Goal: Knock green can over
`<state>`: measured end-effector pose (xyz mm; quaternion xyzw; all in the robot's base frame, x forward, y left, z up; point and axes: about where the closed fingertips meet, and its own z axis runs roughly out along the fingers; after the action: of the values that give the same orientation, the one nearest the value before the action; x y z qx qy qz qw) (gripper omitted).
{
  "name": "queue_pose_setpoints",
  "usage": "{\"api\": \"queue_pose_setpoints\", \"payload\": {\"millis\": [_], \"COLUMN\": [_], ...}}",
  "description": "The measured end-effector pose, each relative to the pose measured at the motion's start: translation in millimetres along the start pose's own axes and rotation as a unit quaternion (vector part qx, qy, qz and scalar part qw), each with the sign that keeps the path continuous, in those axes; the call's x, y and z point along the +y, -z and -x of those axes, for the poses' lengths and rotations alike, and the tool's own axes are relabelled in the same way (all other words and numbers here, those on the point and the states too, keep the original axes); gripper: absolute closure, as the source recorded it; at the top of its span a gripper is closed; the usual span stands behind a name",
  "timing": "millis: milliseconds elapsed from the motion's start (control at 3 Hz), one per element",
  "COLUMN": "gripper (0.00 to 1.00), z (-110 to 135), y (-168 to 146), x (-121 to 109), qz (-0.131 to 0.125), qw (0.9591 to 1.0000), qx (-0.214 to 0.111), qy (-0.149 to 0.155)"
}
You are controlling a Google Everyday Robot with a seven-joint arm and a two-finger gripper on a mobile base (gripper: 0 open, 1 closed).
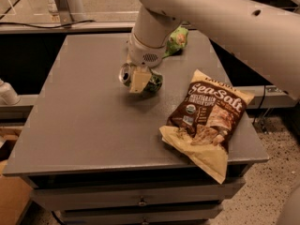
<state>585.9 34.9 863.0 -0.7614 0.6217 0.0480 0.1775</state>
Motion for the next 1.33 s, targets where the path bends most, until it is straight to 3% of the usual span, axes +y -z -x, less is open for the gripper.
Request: {"api": "queue_pose_setpoints", "payload": {"millis": [667, 1000, 1333], "gripper": [0.13, 0.00, 0.00], "z": [6, 15, 15], "y": [-5, -14, -15], "x": [6, 17, 19], "qz": [0.006, 0.014, 0.016], "qw": [0.9998, 0.9994, 0.9993], "qx": [-0.005, -0.008, -0.007], "qy": [0.020, 0.031, 0.032]}}
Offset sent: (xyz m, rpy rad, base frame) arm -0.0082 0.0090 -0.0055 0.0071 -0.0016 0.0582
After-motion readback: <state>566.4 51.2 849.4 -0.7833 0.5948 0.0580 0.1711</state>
